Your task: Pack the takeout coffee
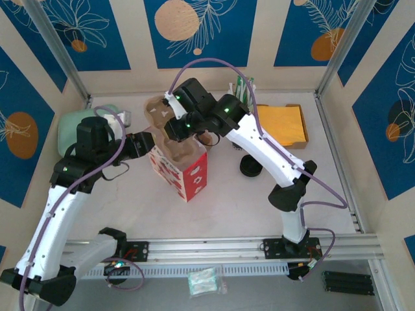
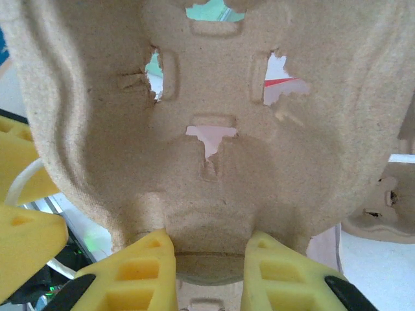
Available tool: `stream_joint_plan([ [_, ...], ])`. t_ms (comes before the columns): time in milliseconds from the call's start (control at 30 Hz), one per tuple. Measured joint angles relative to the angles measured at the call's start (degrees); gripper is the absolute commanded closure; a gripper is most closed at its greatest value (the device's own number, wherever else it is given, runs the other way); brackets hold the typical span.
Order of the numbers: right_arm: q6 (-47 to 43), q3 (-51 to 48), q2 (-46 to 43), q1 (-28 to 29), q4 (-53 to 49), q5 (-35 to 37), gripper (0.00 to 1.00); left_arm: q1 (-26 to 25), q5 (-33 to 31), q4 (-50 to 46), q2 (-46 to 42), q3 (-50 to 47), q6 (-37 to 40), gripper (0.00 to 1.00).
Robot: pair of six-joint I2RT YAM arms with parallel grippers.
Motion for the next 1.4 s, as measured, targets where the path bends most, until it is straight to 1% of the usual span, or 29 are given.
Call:
stream_joint_plan([
  [67,-0.33,0.26,0.07,0.39,-0.46,0.72,0.79,0.0,0.39,0.02,-0.44,-0.15,-0.2,0.71],
  [133,-0.59,0.44,0.07,0.72,-0.83,1.29,0.8,0.0,0.63,0.09,-0.94,-0.33,-0.55,0.75],
  [333,-1.49,0.61,0.83,1.29,-1.22,3.26,0.8,0.0,1.44,0.22,-2.03,-0.66,-1.11,0.9],
  [567,-2.56,0.61,2.51,1.9,-1.66,5.9,0.8,0.0,1.88,0.22,-2.75,-0.83,-1.27,1.0],
  [967,-3.41,0.44,2.75,3.8,-2.47,9.46,0.81,0.0,1.84,0.2,-3.98,-1.62,-1.29,1.0],
  [1400,-3.39,-0.31,2.84,3.85,-4.46,10.01,0.81,0.0,1.81,0.15,-4.15,-1.62,-1.27,1.0],
])
